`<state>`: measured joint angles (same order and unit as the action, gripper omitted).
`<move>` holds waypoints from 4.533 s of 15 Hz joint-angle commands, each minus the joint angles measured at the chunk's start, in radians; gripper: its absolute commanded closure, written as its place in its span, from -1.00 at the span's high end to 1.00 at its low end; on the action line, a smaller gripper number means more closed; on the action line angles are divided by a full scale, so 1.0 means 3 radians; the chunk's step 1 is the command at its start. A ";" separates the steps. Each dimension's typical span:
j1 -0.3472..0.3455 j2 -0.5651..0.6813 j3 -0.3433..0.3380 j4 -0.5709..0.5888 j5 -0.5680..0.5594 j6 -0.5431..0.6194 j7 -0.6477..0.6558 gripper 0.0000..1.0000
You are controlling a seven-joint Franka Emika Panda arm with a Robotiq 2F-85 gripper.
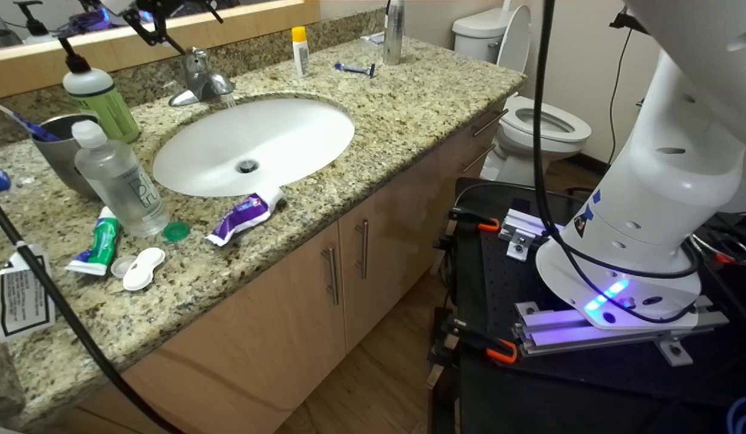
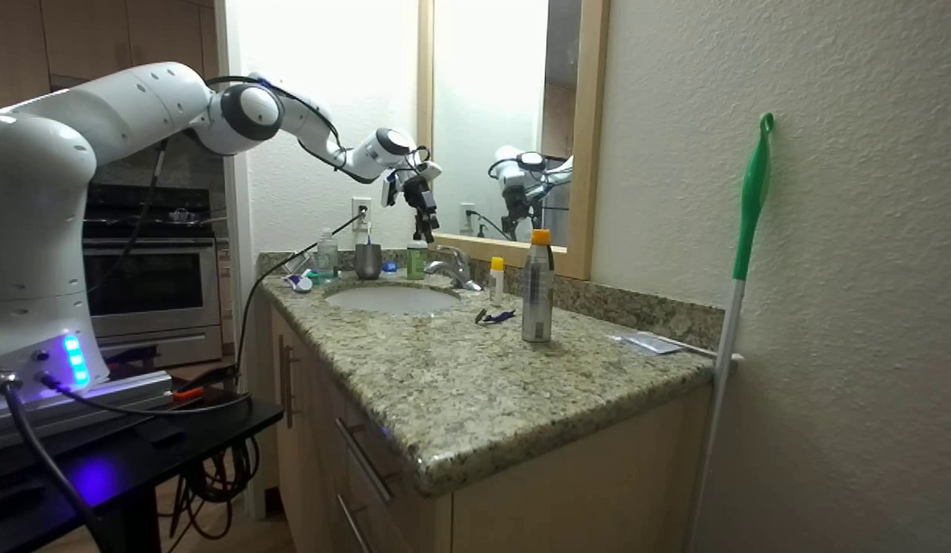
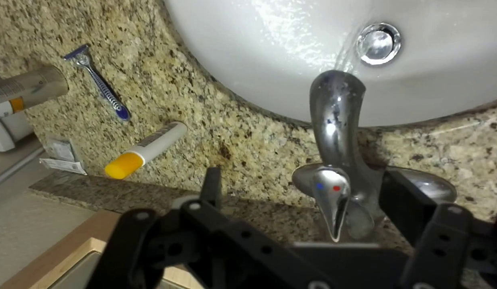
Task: Close the faucet
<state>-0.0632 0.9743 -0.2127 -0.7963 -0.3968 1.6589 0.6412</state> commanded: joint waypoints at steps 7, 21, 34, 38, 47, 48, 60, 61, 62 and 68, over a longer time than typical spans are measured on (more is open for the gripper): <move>0.0001 0.0001 -0.0114 0.0015 -0.0117 0.0153 0.0259 1.00; -0.0006 0.0017 -0.0143 0.0004 -0.0148 0.0032 0.0296 1.00; -0.0154 0.0740 -0.0017 0.0341 0.0237 -0.0496 0.0281 1.00; -0.0087 0.0492 0.0015 0.0337 0.0208 -0.0106 0.0158 1.00; -0.0128 0.0325 -0.0063 0.0495 0.0133 0.0065 0.0160 1.00; -0.0126 0.0336 -0.0109 0.0484 0.0109 -0.0015 0.0203 1.00; -0.0107 0.0352 -0.0208 0.0522 0.0070 -0.0258 0.0308 1.00; -0.0106 0.0351 -0.0208 0.0523 0.0070 -0.0266 0.0308 1.00; -0.0105 0.0351 -0.0208 0.0523 0.0070 -0.0270 0.0308 1.00; -0.0154 0.0775 -0.0345 0.0544 -0.0139 -0.0342 0.0477 1.00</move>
<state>-0.1003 1.1292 -0.3090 -0.6378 -0.4318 1.5577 0.7629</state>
